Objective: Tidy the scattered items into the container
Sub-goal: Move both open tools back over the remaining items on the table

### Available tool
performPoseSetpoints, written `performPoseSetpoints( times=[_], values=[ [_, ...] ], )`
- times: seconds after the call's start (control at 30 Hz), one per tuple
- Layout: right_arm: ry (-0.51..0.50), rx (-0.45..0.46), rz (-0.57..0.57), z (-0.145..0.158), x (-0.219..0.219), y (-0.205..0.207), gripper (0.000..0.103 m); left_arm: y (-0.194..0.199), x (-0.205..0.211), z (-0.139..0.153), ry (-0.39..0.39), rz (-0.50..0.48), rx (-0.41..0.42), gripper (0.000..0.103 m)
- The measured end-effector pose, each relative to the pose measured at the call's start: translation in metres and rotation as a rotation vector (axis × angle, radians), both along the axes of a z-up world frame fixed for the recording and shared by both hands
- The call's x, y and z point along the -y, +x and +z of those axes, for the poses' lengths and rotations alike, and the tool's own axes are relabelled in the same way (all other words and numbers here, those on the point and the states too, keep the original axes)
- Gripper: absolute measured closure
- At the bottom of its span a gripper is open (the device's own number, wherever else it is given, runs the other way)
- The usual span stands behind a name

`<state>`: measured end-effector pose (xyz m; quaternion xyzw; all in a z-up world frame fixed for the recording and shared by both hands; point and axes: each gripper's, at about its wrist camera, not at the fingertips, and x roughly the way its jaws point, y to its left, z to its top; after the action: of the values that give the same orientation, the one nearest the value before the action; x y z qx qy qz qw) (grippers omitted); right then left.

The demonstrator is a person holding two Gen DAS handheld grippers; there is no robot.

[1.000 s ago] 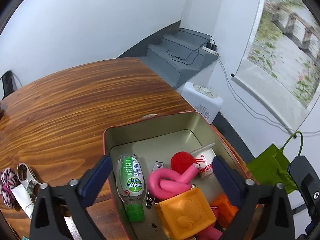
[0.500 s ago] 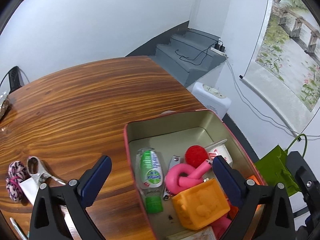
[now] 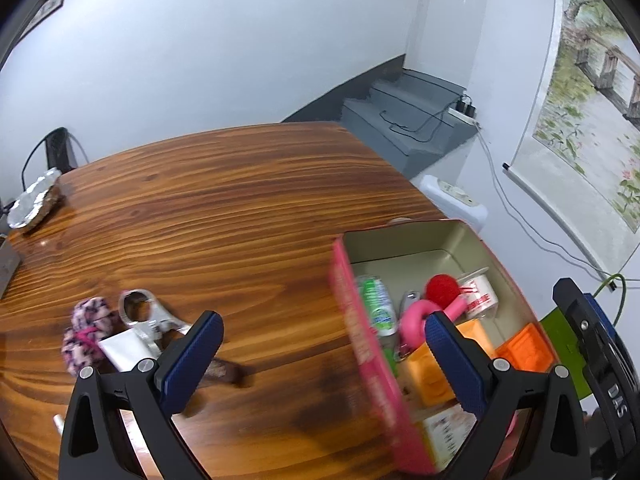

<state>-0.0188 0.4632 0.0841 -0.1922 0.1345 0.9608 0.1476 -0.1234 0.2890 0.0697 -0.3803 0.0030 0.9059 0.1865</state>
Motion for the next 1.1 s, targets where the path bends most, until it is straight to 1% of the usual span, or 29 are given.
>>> performPoseSetpoints(
  times=[0.13,0.2,0.27,0.37,0.53,0.63,0.77,0.9,0.97,1.1],
  values=[
    [0.061,-0.004,0.000,-0.001,0.011,-0.001,0.013,0.006,0.030,-0.004,-0.004,0.051,0.007,0.001],
    [0.093,-0.015,-0.003,-0.001,0.017,0.001,0.006,0.009,0.046,-0.006,0.005,0.078,0.019,0.001],
    [0.121,-0.033,-0.003,0.001,0.024,0.002,0.001,0.012,0.065,-0.007,0.020,0.111,0.028,0.001],
    [0.154,-0.035,0.003,0.002,0.034,0.002,0.001,0.016,0.091,-0.008,0.028,0.163,0.024,0.001],
    [0.170,-0.010,0.051,0.001,0.054,-0.003,0.001,0.018,0.122,-0.013,-0.002,0.228,0.011,0.001],
    [0.181,-0.013,0.083,0.004,0.070,-0.003,0.001,0.020,0.141,-0.019,0.001,0.261,0.021,0.001],
    [0.150,-0.003,0.158,0.008,0.087,-0.006,0.001,0.020,0.164,-0.030,0.019,0.299,0.051,0.001],
    [0.089,0.033,0.259,0.009,0.104,-0.015,0.001,0.021,0.186,-0.039,0.024,0.343,0.067,0.001],
    [0.061,0.044,0.302,0.009,0.112,-0.019,0.001,0.021,0.200,-0.042,0.040,0.373,0.072,0.001],
    [0.049,0.062,0.355,0.006,0.130,-0.026,0.001,0.019,0.219,-0.045,0.051,0.424,0.069,0.001]
  ],
)
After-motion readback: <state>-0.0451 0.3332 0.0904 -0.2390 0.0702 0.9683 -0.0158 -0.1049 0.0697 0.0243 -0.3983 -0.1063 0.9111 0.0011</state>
